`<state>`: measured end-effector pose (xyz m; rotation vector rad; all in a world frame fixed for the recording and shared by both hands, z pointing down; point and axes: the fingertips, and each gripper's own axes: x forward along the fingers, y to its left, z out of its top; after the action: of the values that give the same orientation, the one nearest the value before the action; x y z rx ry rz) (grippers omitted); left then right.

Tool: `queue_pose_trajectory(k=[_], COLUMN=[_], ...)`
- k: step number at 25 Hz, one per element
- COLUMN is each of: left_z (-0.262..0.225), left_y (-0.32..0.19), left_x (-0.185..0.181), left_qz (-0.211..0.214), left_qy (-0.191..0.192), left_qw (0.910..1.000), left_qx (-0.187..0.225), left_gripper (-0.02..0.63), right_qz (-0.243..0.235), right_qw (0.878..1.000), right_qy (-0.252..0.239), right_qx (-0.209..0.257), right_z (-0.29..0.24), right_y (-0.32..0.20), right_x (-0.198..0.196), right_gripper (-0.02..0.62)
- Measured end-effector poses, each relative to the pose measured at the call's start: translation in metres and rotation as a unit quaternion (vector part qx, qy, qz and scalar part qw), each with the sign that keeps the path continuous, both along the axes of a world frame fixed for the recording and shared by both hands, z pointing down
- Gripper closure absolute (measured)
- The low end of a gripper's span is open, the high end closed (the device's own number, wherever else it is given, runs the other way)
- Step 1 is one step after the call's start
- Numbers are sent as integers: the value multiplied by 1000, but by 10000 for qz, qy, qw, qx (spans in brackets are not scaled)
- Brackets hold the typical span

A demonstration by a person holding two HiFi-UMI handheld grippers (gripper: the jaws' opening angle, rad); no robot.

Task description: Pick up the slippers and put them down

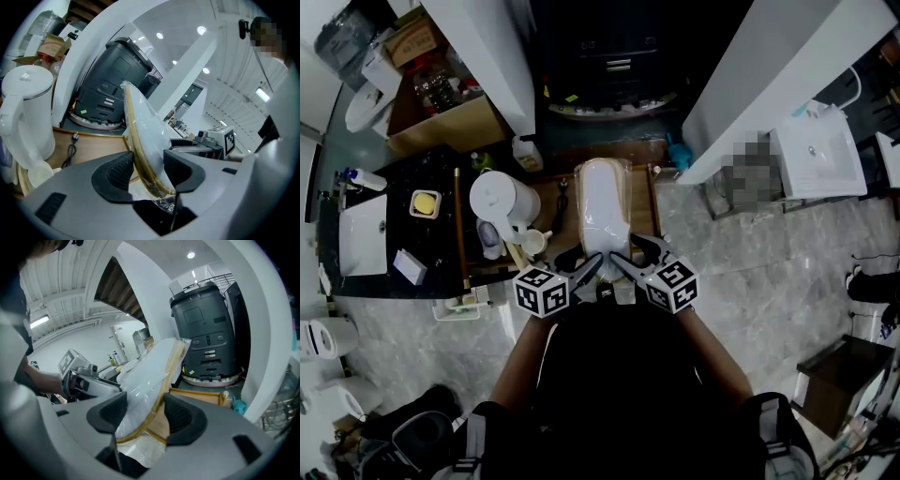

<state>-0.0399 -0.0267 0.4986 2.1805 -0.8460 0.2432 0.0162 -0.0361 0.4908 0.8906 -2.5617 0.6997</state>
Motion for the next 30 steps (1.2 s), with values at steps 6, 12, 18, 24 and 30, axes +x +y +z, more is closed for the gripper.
queue_pose_trajectory(k=[6, 12, 18, 24, 30], left_z=[20, 42, 68, 102, 143], left_y=[-3, -9, -21, -37, -56], left_x=[-1, 3, 4, 7, 7], left_qz=[42, 68, 52, 22, -67], left_qy=[-43, -149, -286, -446, -582], left_qw=[9997, 9986, 9965, 9937, 9896], left_qx=[-253, -505, -784, -1028, -1310], left_gripper=[407, 406, 405, 407, 405], right_qz=[-49, -185, -351, -412, -534], right_qw=[9997, 9985, 9960, 9927, 9880], right_qy=[101, 211, 264, 328, 547], right_qx=[-212, -477, -782, -1087, -1344], right_z=[18, 42, 73, 106, 149], right_y=[-3, -10, -25, -41, -62], right_x=[-2, 2, 3, 5, 4], right_gripper=[342, 342, 342, 342, 342])
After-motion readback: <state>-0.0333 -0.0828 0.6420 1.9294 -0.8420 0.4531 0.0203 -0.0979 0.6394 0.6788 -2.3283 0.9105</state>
